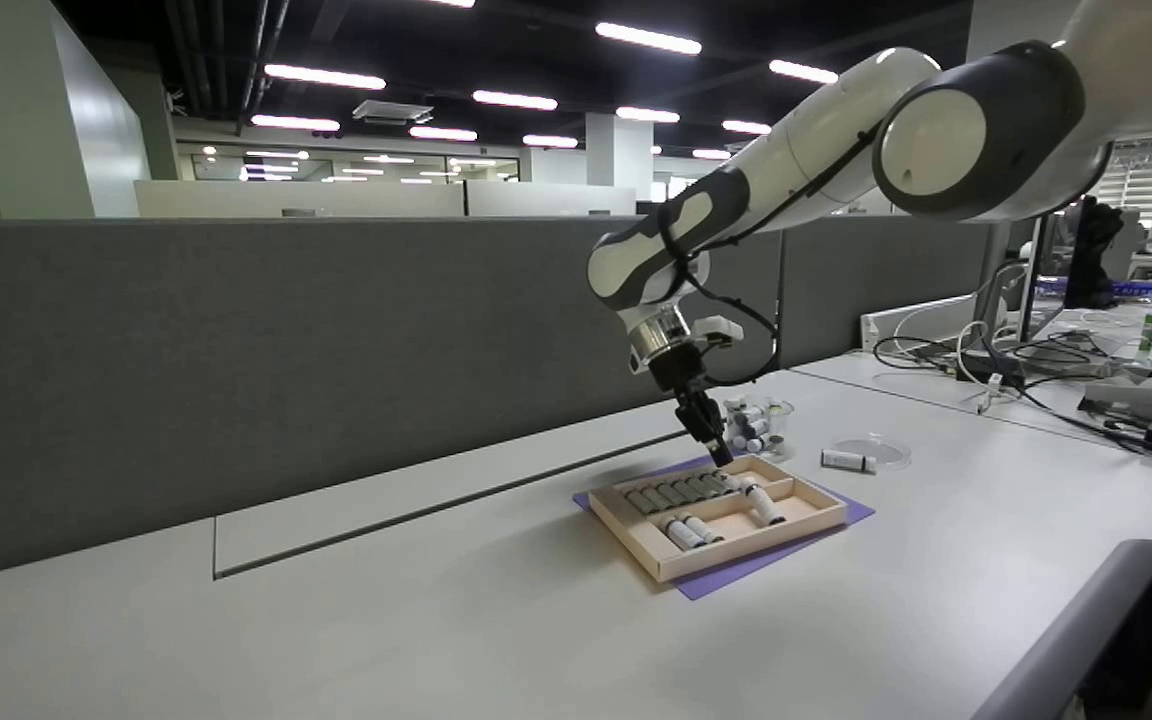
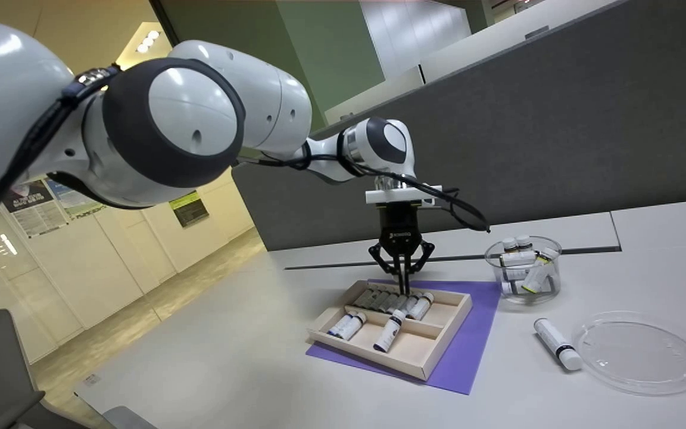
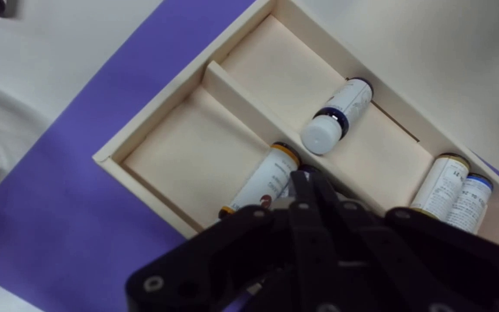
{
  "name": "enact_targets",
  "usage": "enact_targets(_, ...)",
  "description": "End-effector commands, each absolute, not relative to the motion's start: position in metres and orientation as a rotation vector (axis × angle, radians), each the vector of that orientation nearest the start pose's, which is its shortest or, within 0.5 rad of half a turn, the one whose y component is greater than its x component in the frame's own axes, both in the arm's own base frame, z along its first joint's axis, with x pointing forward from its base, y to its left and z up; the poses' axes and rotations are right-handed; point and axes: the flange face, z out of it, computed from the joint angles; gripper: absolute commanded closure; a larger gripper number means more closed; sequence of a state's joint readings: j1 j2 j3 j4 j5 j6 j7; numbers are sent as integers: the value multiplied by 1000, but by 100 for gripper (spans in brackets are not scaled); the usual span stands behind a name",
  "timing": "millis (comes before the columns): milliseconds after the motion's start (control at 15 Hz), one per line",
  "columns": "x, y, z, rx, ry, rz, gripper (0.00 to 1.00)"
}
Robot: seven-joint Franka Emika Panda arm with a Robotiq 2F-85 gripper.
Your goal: Remove one bottle from the container on the right and place it on the bottom right side of the tray
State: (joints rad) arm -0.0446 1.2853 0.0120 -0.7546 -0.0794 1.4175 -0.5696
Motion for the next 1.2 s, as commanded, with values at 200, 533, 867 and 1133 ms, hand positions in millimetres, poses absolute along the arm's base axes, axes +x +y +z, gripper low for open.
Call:
enact_targets(200,709,-32,99,-2758,-756,958,100)
enact_targets(533,693,-25,97,-2679,-778,1088,100)
enact_targets(867,690,-41,95,-2700,-729,1099,100)
enact_targets(1133,690,-64,93,-2728,-674,1068,100)
